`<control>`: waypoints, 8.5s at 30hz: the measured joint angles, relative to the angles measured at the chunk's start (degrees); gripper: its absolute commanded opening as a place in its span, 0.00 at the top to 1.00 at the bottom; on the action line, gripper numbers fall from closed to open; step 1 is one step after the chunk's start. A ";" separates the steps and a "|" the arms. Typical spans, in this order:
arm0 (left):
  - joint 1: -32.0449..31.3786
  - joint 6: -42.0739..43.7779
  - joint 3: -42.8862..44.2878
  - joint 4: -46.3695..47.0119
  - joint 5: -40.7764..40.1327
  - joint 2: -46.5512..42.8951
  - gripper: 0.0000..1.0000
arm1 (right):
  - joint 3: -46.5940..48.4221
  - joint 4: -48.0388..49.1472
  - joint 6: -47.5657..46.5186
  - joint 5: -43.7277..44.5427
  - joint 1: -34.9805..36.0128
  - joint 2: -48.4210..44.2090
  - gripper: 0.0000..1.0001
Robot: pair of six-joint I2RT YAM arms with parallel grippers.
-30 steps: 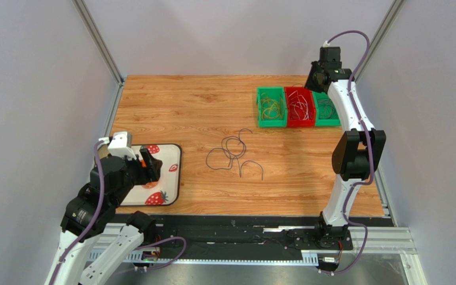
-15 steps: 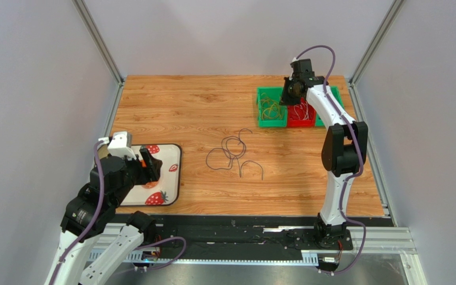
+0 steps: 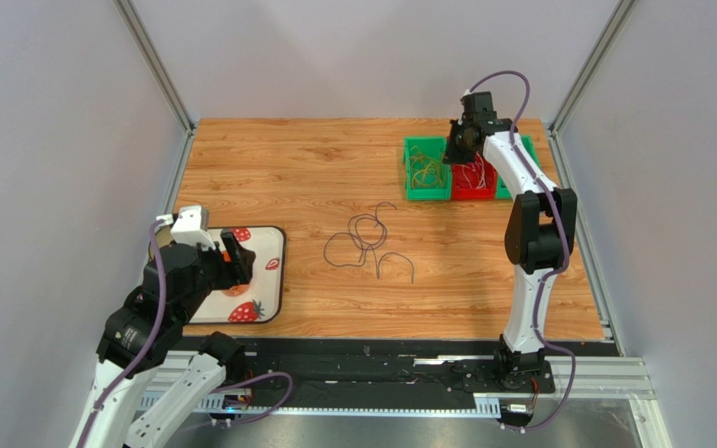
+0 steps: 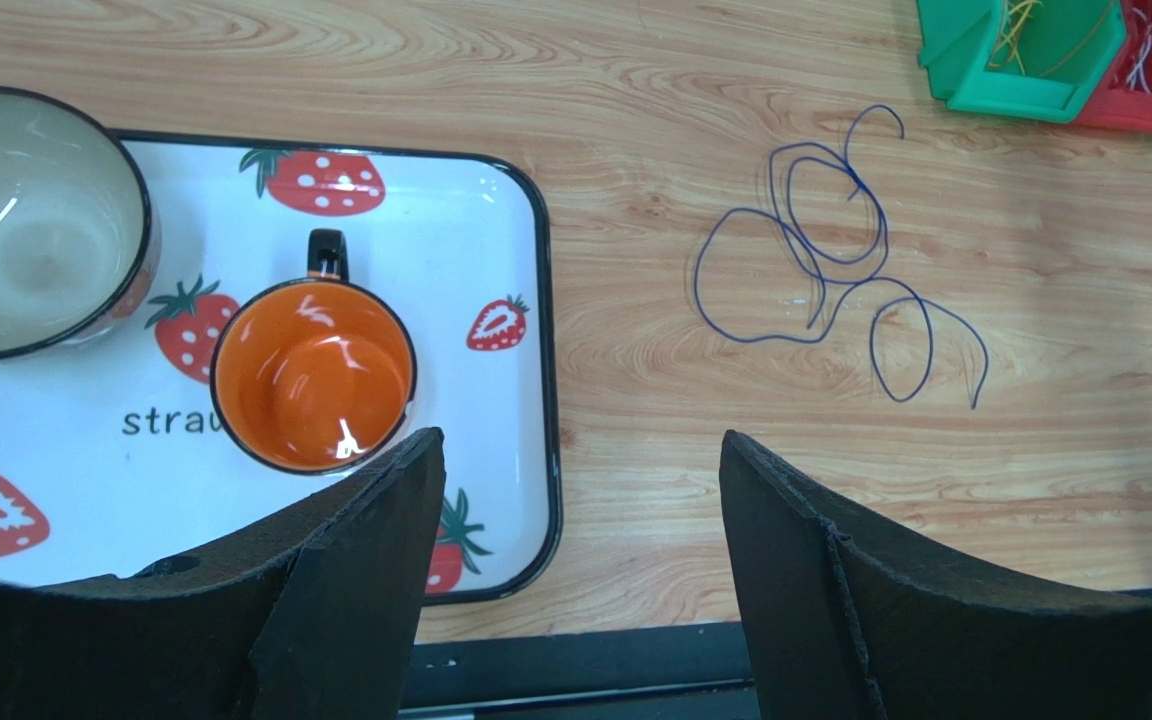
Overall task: Untangle the cables
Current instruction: Place the cable in the bin, then pick up the cable at the center of the board, then place the cable in the bin.
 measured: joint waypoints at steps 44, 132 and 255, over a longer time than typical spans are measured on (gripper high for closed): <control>0.02 -0.11 0.02 0.00 -0.63 2.19 0.25 | 1.20 2.69 0.35 -0.98 -7.56 8.15 0.97; -6.80 -8.55 28.26 24.04 11.06 86.55 0.38 | -76.52 32.15 17.00 -0.94 17.92 -54.29 0.53; -15.15 -3.80 8.59 -11.91 -7.98 6.71 0.27 | -7.76 -0.81 9.81 7.21 3.32 -33.40 1.00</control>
